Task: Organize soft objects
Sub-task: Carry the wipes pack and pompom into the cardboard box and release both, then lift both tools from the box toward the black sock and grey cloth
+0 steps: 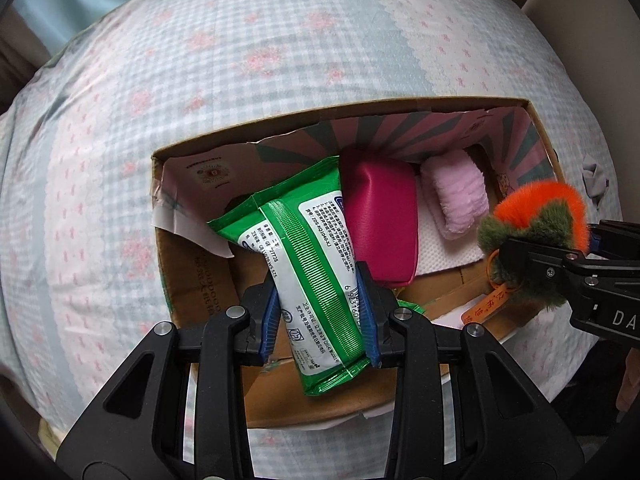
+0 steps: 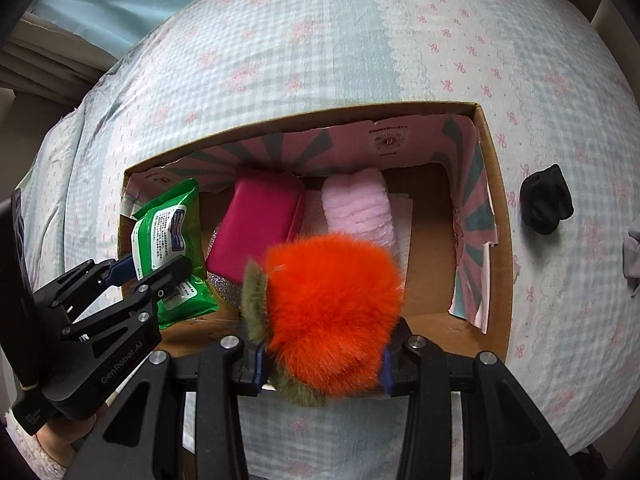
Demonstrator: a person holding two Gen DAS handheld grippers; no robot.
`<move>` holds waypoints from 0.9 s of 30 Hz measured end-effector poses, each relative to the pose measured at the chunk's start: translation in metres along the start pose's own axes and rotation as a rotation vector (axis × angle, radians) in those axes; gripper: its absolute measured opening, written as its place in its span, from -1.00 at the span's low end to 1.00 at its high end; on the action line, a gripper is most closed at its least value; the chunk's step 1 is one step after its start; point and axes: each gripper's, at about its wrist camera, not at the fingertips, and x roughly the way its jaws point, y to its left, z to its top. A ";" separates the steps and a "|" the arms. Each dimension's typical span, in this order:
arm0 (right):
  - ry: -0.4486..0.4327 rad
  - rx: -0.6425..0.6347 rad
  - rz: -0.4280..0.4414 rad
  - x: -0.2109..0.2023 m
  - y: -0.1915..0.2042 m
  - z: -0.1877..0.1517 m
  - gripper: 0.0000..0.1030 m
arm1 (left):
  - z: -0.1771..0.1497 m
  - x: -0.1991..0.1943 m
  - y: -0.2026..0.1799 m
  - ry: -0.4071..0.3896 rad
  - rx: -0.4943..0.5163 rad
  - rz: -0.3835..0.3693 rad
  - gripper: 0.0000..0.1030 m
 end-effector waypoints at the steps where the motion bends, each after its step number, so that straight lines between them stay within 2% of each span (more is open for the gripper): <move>1: 0.006 0.000 0.005 0.001 0.000 0.002 -0.25 | 0.000 0.001 -0.001 0.001 0.010 0.004 -0.41; 3: 0.008 0.007 0.018 0.002 -0.001 0.005 -0.25 | 0.001 0.002 -0.003 0.004 0.022 0.023 -0.38; 4: 0.005 0.008 0.020 0.002 -0.001 0.007 -0.23 | 0.001 0.002 -0.004 0.002 0.024 0.026 -0.29; 6: 0.005 0.007 0.013 0.002 -0.002 0.010 -0.11 | 0.001 0.001 -0.006 -0.003 0.031 0.011 0.37; 7: 0.000 0.009 0.002 0.003 -0.003 0.013 -0.02 | 0.000 0.000 -0.008 -0.008 0.035 0.007 1.00; 8: -0.011 0.014 -0.007 0.001 -0.004 0.014 0.30 | -0.001 -0.002 -0.010 -0.017 0.041 -0.009 0.99; 9: -0.020 0.020 -0.003 0.000 -0.007 0.016 0.77 | -0.003 -0.004 -0.012 -0.020 0.047 -0.029 0.99; 10: -0.028 0.025 0.004 -0.001 -0.009 0.017 0.94 | -0.005 -0.005 -0.015 -0.016 0.052 -0.041 0.99; 11: -0.032 0.028 0.007 -0.002 -0.011 0.018 1.00 | -0.007 -0.005 -0.018 -0.012 0.059 -0.037 0.99; 18: -0.041 0.040 0.010 -0.010 -0.021 0.014 1.00 | -0.020 -0.011 -0.028 -0.011 0.052 -0.035 0.99; 27: -0.099 0.024 0.031 -0.041 -0.011 -0.005 1.00 | -0.029 -0.051 -0.026 -0.079 0.032 -0.025 0.99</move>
